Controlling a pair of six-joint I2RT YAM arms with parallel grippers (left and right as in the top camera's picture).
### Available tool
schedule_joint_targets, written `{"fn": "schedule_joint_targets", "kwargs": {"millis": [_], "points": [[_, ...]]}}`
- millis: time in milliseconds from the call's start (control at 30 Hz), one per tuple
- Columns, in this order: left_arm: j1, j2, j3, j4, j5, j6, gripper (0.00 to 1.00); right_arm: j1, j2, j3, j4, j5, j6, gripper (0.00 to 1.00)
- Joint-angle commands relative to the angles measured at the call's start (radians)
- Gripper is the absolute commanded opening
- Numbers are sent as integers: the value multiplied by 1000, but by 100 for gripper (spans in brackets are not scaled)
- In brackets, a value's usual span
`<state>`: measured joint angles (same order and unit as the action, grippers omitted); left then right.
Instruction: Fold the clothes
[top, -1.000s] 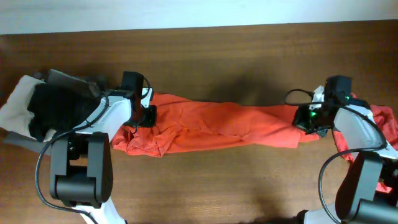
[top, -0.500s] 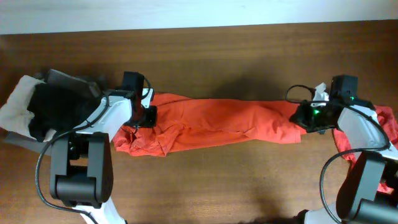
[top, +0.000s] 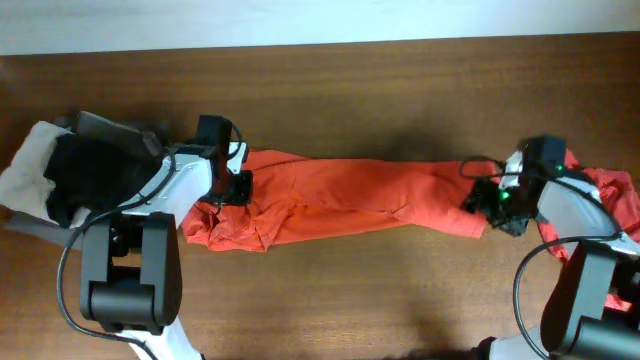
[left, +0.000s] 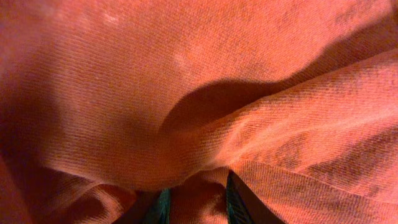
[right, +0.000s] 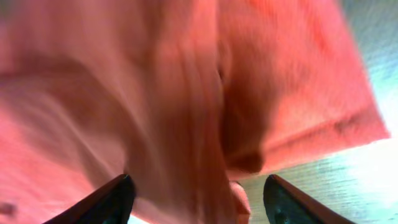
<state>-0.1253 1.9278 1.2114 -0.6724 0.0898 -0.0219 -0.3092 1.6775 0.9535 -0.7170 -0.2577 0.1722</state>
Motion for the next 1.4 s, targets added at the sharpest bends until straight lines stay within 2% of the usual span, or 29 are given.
{"fn": "schedule_joint_targets", "kwargs": {"millis": [0, 100, 233, 300, 400, 600, 700, 967, 1233, 1367], "points": [[-1, -9, -11, -5, -7, 16, 30, -6, 14, -54, 16, 23, 9, 66], [-1, -9, -11, 4, -7, 16, 30, -6, 14, -81, 30, 8, 35, 50], [-1, -9, -11, 7, -7, 16, 30, -6, 12, -84, 37, -53, 34, 17], [-1, -9, -11, 7, -7, 16, 30, -6, 8, -70, 31, -61, 34, 10], [-1, -9, -11, 7, -7, 16, 30, -6, -10, -10, -29, -61, 13, 4], [-1, -10, -11, 7, -8, 16, 30, -6, -45, 184, -175, -61, -51, 4], [-1, -10, -11, 7, -8, 16, 30, -5, -44, 238, -169, -60, -65, 4], [-1, -10, -11, 6, -8, 16, 30, -5, -35, 241, 58, -58, -91, 4], [-1, -9, -11, -1, -8, 16, 30, -5, -35, 252, 381, -267, -120, 4], [-1, -9, -11, -3, -8, 16, 30, -4, -35, 252, 415, -356, -180, 4]]}}
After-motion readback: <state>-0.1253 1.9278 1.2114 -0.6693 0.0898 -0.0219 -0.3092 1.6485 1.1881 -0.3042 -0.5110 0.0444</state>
